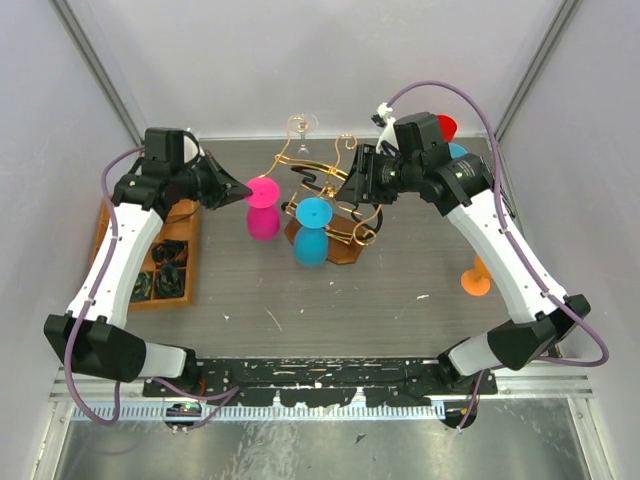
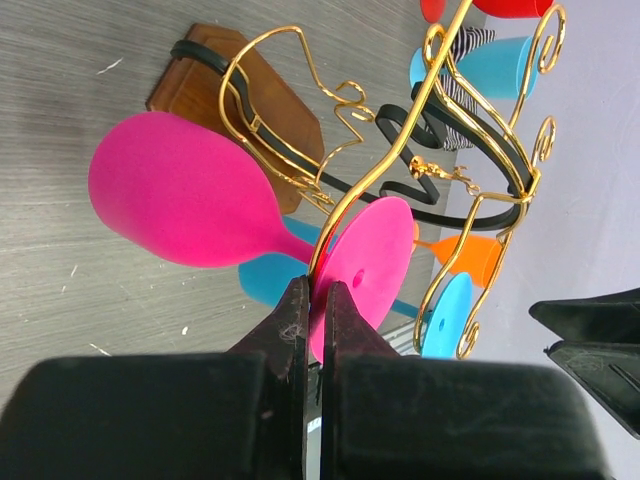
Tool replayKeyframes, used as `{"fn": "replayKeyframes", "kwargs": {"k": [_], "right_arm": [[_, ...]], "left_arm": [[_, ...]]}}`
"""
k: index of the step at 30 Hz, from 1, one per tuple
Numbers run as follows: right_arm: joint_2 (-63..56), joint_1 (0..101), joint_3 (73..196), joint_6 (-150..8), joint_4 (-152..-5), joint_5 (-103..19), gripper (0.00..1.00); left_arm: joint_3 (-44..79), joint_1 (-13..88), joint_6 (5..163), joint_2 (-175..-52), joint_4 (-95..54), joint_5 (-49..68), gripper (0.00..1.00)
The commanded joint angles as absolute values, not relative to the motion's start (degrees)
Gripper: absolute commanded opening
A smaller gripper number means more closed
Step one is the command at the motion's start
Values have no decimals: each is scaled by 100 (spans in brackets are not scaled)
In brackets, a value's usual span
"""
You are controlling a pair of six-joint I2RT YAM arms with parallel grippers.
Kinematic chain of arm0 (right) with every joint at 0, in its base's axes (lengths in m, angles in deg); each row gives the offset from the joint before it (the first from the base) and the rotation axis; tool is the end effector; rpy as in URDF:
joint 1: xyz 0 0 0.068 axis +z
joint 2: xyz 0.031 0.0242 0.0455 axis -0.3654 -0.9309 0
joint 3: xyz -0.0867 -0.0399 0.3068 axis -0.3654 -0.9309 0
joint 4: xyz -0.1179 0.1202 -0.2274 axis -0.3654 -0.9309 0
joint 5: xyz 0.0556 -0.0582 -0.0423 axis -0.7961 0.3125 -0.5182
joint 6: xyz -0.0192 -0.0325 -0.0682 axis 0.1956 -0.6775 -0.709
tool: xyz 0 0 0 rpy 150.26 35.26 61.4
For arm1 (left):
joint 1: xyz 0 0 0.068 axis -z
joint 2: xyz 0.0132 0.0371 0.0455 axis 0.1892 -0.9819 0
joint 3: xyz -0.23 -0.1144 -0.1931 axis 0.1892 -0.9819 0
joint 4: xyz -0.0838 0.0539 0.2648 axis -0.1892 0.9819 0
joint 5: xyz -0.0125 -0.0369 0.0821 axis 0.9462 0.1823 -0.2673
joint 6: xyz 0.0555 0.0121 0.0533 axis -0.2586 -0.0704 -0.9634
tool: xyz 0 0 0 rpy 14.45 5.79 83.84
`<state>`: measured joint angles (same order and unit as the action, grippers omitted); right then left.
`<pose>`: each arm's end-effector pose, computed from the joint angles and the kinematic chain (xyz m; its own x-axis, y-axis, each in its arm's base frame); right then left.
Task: Take the wine glass off the wine glass rack
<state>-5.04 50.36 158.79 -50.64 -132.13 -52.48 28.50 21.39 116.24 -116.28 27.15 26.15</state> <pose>0.2776 0.1775 0.4781 -0.7805 0.0626 -0.6220 -0.3641 0.7633 0.5337 0.3100 -0.0859 0.4161 -0.7926 -0.4960 -0.3547 -0.0997 0.6793 -0.7271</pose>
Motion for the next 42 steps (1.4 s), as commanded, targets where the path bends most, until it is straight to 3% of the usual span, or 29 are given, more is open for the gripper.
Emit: {"fn": "replayKeyframes", "kwargs": {"k": [1, 19, 28, 42], "right_arm": [[-294, 5052, 15876, -5137, -12964, -5202, 50], [-206, 5026, 15825, -5209, -12984, -5170, 50], [-171, 5017, 15814, -5223, -12984, -5158, 50], [-168, 5009, 15833, -5227, -12984, -5149, 50]], "left_arm": [[3029, 2170, 11655, -11518, 2622, 2734, 0], [3366, 2163, 11862, -11229, 3118, 2494, 0], [3001, 2168, 12147, -11273, 2500, 2702, 0], [3690, 2166, 11953, -11640, 2551, 1760, 0]]}}
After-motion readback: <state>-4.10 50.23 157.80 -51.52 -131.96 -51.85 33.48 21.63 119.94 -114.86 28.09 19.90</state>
